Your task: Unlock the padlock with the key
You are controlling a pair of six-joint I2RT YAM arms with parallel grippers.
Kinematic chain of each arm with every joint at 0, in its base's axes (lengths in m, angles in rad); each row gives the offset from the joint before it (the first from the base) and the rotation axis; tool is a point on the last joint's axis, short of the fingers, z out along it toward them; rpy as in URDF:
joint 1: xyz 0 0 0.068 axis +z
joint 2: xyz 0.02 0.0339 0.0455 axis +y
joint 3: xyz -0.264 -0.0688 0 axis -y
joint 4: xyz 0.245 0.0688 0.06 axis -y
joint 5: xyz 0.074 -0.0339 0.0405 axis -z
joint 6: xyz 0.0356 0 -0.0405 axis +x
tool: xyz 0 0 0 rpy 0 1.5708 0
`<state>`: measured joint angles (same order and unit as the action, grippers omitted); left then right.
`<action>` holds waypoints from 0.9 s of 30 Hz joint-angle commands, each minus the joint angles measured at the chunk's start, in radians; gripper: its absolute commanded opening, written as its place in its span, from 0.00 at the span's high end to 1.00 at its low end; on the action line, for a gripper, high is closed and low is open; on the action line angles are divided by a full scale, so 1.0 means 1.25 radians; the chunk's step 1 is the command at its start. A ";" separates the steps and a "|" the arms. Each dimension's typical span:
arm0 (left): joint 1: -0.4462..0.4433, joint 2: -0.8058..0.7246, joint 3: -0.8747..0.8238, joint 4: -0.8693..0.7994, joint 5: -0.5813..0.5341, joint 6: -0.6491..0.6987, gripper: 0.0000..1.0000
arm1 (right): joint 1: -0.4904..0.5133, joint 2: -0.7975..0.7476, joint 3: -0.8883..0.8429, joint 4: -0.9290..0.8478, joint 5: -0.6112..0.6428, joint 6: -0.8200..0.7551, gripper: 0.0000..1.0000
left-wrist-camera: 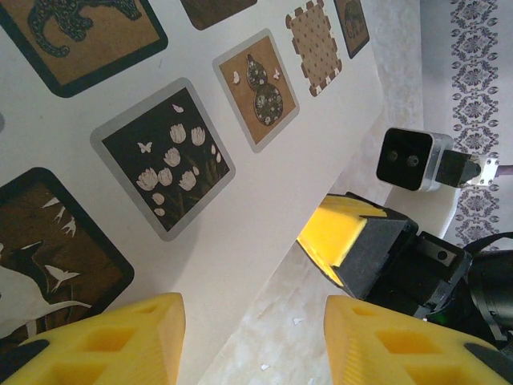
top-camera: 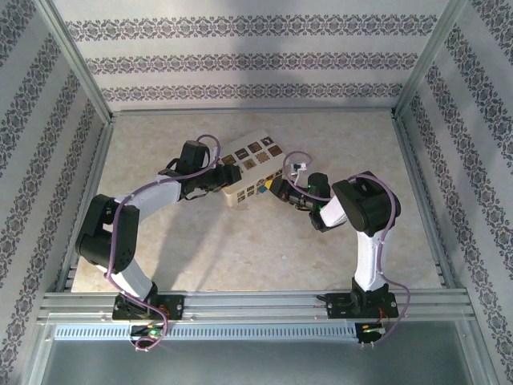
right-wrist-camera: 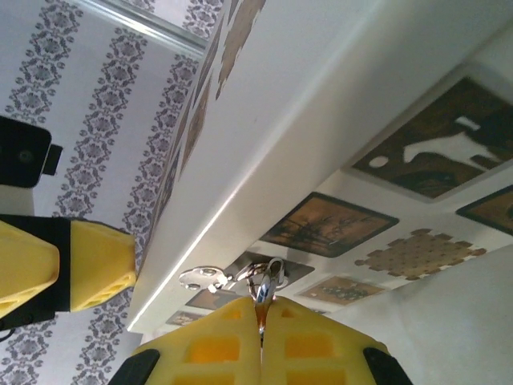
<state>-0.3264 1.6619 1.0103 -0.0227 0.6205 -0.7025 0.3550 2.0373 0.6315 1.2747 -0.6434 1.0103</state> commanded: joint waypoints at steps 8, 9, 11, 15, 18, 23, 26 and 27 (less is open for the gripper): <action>0.000 0.011 -0.034 -0.054 -0.040 0.021 0.50 | -0.019 -0.037 -0.032 0.070 0.036 0.001 1.00; 0.000 0.007 -0.035 -0.053 -0.039 0.019 0.50 | -0.022 -0.043 -0.037 0.068 0.036 -0.003 1.00; 0.001 -0.002 -0.032 -0.047 -0.037 0.017 0.49 | -0.025 -0.057 -0.048 0.063 0.037 -0.008 1.00; 0.003 -0.029 -0.019 -0.051 -0.040 0.019 0.44 | -0.033 -0.095 -0.072 0.039 0.040 -0.029 1.00; 0.010 -0.060 -0.009 -0.056 -0.048 0.027 0.38 | -0.040 -0.131 -0.093 0.015 0.042 -0.041 1.00; 0.025 -0.131 -0.004 -0.064 -0.094 0.051 0.31 | -0.054 -0.222 -0.124 -0.066 0.043 -0.078 1.00; 0.037 -0.185 -0.008 -0.076 -0.136 0.080 0.29 | -0.058 -0.293 -0.135 -0.145 0.047 -0.106 1.00; 0.040 -0.206 -0.013 -0.078 -0.156 0.091 0.28 | -0.059 -0.321 -0.138 -0.172 0.049 -0.114 1.00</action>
<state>-0.2951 1.4750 1.0073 -0.0853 0.5049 -0.6529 0.2897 1.7153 0.4725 1.1362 -0.5892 0.9291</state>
